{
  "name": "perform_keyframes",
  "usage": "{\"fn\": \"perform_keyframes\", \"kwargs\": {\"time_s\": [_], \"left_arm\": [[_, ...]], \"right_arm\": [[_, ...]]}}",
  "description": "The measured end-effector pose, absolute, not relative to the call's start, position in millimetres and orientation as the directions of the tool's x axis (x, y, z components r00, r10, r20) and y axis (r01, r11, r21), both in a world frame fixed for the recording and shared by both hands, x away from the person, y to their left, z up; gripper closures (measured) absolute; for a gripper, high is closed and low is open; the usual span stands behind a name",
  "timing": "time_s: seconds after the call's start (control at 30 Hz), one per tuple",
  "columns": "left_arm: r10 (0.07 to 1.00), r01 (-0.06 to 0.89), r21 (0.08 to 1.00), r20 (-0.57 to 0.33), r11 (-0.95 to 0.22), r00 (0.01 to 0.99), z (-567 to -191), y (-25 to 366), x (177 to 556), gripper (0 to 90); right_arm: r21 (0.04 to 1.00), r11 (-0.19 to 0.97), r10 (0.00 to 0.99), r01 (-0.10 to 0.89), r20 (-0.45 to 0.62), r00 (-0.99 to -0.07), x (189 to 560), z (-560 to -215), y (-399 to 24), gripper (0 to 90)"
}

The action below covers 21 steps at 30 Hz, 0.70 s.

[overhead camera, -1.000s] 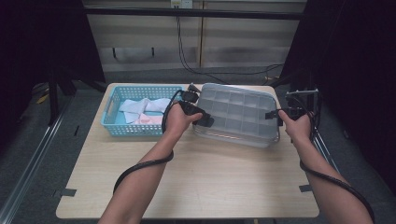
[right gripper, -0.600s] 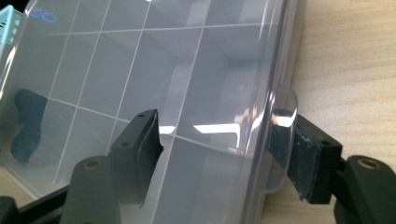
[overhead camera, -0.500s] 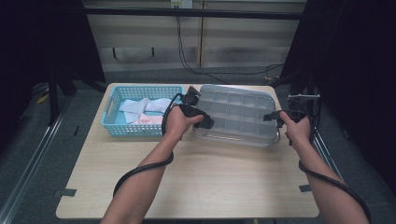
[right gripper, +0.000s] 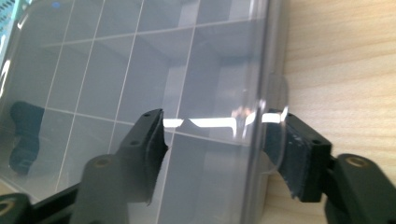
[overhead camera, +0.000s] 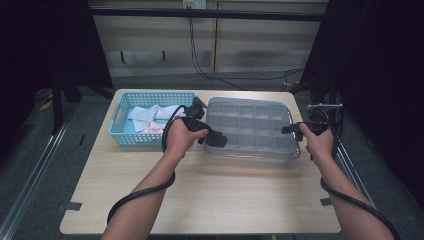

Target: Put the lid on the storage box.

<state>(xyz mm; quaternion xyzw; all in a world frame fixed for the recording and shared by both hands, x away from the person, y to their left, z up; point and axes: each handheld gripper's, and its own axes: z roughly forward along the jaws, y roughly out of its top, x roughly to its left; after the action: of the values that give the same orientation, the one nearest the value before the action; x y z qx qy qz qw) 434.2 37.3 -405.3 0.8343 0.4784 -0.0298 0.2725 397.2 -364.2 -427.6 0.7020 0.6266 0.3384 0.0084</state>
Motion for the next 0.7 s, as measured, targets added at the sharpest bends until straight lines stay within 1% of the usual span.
{"fn": "perform_keyframes", "kwargs": {"time_s": [0.07,0.17,0.23,0.37,0.47,0.57,0.67,0.7], "left_arm": [[0.782,0.810,0.442,-0.309,-0.386,0.541,-402.1,37.8,438.3,43.7],[0.796,0.799,0.462,-0.273,-0.384,0.540,-400.8,34.6,446.2,39.4],[0.797,0.806,0.461,-0.285,-0.373,0.532,-402.6,31.9,452.0,38.5],[0.809,0.817,0.441,-0.278,-0.372,0.518,-410.2,26.3,460.5,38.1],[0.807,0.834,0.415,-0.308,-0.363,0.504,-411.6,25.1,463.1,37.2],[0.812,0.837,0.410,-0.303,-0.362,0.500,-410.9,23.8,463.5,37.5],[0.819,0.843,0.387,-0.289,-0.374,0.496,-408.3,22.0,463.3,38.3],[0.819,0.849,0.379,-0.299,-0.368,0.489,-407.5,21.8,463.2,40.1]], "right_arm": [[0.435,-0.211,0.888,0.875,0.460,-0.014,398.0,-425.0,-363.6,40.0],[0.432,-0.203,0.893,0.879,0.450,-0.015,399.6,-424.8,-362.8,39.9],[0.436,-0.198,0.893,0.878,0.450,-0.022,400.7,-425.6,-363.8,40.1],[0.432,-0.200,0.890,0.879,0.456,-0.022,401.6,-425.6,-364.7,40.8],[0.432,-0.206,0.886,0.878,0.464,-0.020,402.3,-426.2,-366.3,42.0],[0.432,-0.211,0.882,0.877,0.471,-0.019,402.0,-426.6,-367.6,43.0],[0.431,-0.229,0.877,0.873,0.481,-0.008,401.1,-427.1,-368.1,44.3],[0.429,-0.236,0.877,0.872,0.481,0.000,400.9,-426.0,-368.1,44.4]]}}
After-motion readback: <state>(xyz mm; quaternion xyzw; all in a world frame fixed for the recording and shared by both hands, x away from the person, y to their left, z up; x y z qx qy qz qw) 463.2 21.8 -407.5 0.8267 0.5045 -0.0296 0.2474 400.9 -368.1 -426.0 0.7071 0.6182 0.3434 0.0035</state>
